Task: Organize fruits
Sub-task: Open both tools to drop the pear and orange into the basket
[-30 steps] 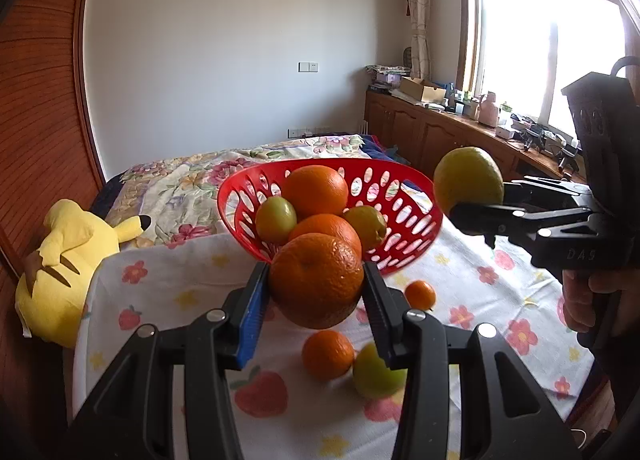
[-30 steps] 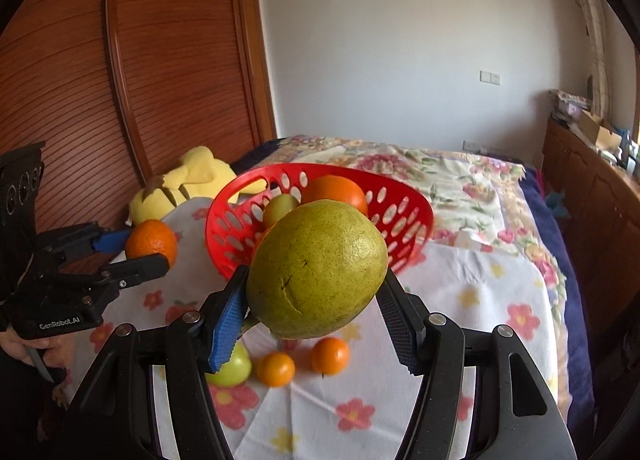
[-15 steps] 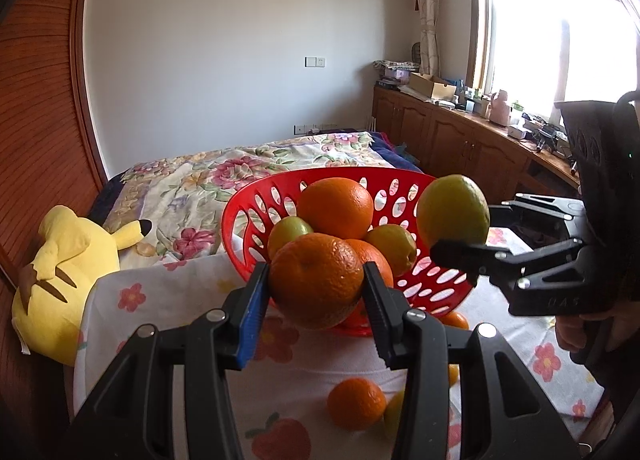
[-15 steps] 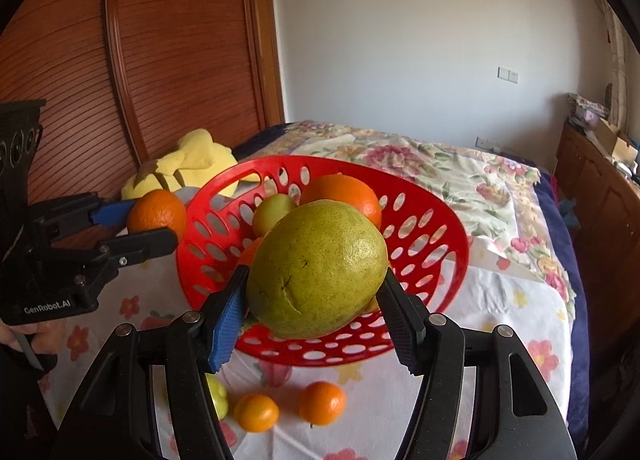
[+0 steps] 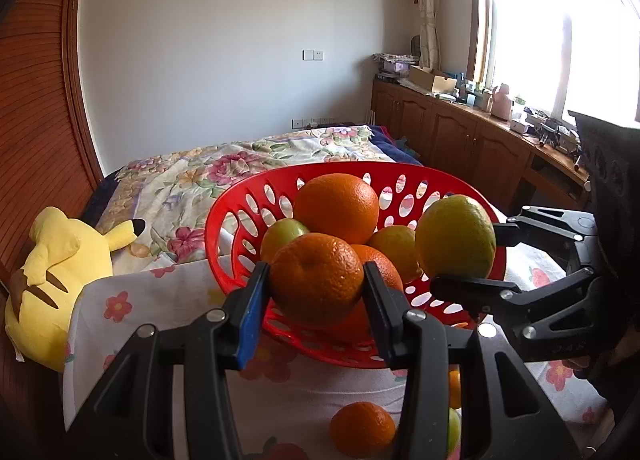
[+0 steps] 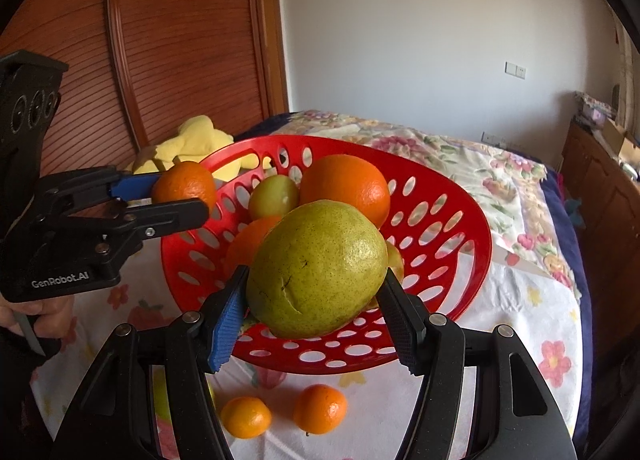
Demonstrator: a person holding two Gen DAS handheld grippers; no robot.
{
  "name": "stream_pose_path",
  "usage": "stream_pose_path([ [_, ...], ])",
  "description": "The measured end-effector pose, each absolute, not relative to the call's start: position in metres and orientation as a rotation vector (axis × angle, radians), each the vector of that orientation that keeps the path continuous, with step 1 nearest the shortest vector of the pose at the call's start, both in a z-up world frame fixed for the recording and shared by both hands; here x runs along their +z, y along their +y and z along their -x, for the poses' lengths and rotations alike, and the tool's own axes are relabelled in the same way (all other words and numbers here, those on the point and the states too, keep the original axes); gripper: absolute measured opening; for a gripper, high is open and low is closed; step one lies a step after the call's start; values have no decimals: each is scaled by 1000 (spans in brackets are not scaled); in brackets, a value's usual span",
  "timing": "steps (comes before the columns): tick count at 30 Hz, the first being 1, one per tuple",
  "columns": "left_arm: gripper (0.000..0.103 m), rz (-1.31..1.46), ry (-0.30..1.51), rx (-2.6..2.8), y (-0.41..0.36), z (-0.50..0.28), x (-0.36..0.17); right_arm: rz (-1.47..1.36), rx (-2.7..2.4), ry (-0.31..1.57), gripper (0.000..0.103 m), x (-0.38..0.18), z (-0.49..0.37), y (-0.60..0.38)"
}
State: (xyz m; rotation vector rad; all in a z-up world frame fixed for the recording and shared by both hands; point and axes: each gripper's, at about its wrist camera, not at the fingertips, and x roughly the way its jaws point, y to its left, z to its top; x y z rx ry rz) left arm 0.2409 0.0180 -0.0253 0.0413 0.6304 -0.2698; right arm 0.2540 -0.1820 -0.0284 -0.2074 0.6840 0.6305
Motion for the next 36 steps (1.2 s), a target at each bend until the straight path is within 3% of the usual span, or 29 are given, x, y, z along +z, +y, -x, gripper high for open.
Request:
stream_pose_path([
  [30, 46, -69, 667, -231, 16, -270, -34, 146, 627, 639, 69, -20, -243, -197],
  [36, 52, -52, 649, -228, 19, -267, -30, 127, 610, 642, 69, -20, -242, -202],
])
